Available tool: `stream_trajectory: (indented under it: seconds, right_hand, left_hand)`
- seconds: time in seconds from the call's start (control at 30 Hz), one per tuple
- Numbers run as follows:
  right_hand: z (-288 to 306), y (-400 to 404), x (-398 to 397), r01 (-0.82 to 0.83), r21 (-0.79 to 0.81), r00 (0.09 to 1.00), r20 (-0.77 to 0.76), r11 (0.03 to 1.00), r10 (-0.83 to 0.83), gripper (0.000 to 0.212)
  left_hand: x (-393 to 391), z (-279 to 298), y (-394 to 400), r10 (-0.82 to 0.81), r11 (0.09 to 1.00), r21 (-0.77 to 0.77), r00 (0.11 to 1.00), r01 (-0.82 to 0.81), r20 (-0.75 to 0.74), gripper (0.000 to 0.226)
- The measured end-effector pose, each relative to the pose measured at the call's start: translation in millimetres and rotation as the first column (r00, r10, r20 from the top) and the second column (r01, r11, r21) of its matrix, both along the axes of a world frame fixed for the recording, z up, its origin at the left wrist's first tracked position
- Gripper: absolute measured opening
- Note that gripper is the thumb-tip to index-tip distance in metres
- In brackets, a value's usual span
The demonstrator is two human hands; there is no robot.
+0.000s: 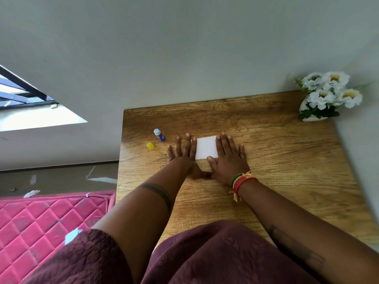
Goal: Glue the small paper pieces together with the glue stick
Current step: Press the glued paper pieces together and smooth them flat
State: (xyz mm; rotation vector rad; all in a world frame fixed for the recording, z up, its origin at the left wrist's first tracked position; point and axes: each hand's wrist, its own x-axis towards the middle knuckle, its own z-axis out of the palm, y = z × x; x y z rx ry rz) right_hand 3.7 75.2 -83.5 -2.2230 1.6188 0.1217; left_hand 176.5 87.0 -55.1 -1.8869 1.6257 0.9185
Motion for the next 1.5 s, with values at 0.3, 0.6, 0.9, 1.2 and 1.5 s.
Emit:
stream_trajectory:
  seconds: [0.3, 0.6, 0.9, 1.2, 1.5]
  right_hand:
    - [7.2, -12.1, -1.4, 0.026, -0.094, 0.999, 0.027, 0.995, -0.023, 0.063]
    - [0.5, -14.8, -14.3, 0.098, -0.044, 0.977, 0.193, 0.994, -0.088, 0.063]
    - [8.4, -25.9, -26.3, 0.149, 0.031, 0.929, 0.337, 0.988, -0.151, 0.059]
    - [-1.4, -9.2, -33.6, -0.11, -0.086, 0.99, 0.077, 0.99, 0.117, 0.065]
    - [1.3, -4.3, -24.2, -0.069, -0.09, 0.996, 0.053, 0.994, 0.074, 0.074]
  left_hand:
    - [12.3, -10.4, 16.9, 0.144, 0.873, -0.403, 0.934, -0.276, -0.328, 0.068]
    - [0.9, -29.2, 19.6, 0.199, 0.784, -0.536, 0.944, -0.314, -0.262, 0.06]
    - [1.3, -29.8, 21.9, 0.206, 0.789, -0.522, 0.94, -0.323, -0.271, 0.059]
    - [0.1, -26.5, 22.2, 0.194, 0.806, -0.507, 0.946, -0.305, -0.261, 0.06]
    - [-0.9, -22.6, 20.9, 0.184, 0.82, -0.492, 0.948, -0.293, -0.259, 0.061]
